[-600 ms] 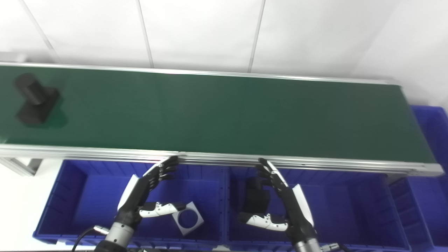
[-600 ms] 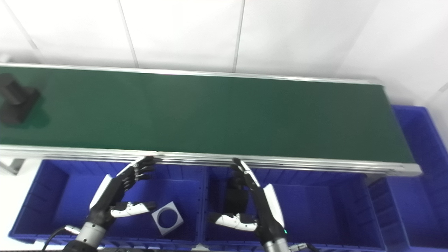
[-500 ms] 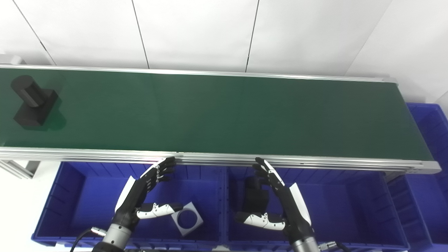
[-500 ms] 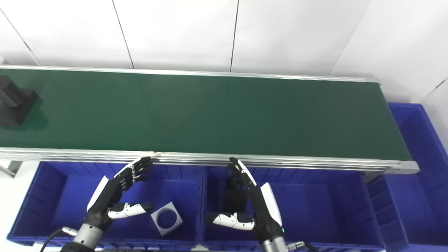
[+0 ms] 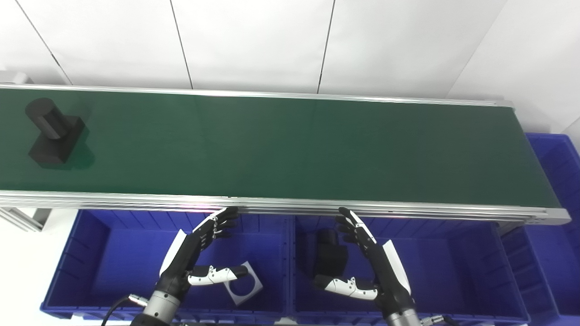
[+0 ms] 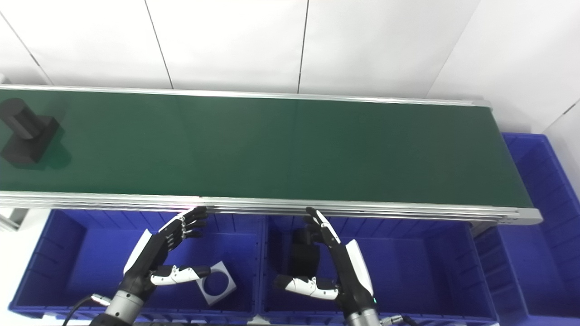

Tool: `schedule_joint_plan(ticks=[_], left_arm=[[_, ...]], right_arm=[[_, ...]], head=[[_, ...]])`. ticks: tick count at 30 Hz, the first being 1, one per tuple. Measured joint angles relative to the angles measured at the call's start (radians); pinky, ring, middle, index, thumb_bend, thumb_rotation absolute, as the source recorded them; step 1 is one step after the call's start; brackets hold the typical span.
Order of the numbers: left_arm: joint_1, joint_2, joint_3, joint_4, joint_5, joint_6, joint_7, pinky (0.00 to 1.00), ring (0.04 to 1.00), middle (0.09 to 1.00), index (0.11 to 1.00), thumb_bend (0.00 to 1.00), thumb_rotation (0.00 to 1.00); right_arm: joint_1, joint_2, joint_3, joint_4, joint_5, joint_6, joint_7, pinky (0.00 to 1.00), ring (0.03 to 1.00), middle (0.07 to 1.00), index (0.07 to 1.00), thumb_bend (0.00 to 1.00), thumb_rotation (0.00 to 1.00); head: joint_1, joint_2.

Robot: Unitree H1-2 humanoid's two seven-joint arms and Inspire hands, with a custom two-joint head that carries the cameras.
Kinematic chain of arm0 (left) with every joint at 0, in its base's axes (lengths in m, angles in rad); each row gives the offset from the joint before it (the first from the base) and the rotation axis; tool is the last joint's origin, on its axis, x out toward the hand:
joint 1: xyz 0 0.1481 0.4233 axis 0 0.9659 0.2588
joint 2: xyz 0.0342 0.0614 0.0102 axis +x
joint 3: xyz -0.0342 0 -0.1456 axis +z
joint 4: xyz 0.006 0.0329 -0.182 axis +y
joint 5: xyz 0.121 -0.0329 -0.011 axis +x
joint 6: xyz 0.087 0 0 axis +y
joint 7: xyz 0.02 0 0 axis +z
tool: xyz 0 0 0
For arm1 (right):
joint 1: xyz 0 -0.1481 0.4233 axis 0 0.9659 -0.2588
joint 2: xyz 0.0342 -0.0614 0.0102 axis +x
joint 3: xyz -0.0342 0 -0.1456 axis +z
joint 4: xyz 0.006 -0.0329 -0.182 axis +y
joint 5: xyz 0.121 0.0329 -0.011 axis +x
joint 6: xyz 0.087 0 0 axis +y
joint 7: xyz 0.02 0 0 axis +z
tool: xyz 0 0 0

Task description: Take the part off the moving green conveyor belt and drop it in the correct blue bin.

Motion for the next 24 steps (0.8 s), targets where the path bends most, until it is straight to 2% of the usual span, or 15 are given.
schedule_joint_plan(ticks=[10, 19, 24], left_arm=[[-0.007, 0.009, -0.049, 0.005, 0.009, 0.0, 0.033, 0.76, 0.816, 0.847, 0.842, 0.88, 0.36], [-0.041, 0.096, -0.203, 0.009, 0.11, 0.0, 0.197, 0.75, 0.811, 0.839, 0.842, 0.89, 0.38], [-0.064, 0.121, -0.267, 0.02, 0.114, 0.0, 0.281, 0.74, 0.804, 0.835, 0.837, 0.9, 0.37]], right_arm=[[0.0, -0.008, -0.001, -0.001, 0.018, 0.0, 0.0, 0.8, 0.848, 0.881, 0.937, 0.86, 0.39], [-0.001, -0.013, -0.002, 0.002, 0.025, 0.0, 0.0, 0.8, 0.85, 0.878, 0.935, 0.85, 0.37], [-0.001, -0.014, -0.002, 0.016, 0.03, 0.0, 0.0, 0.8, 0.849, 0.879, 0.934, 0.86, 0.38]], head=[[0.032, -0.012], [0.046, -0.025], [0.051, -0.032]])
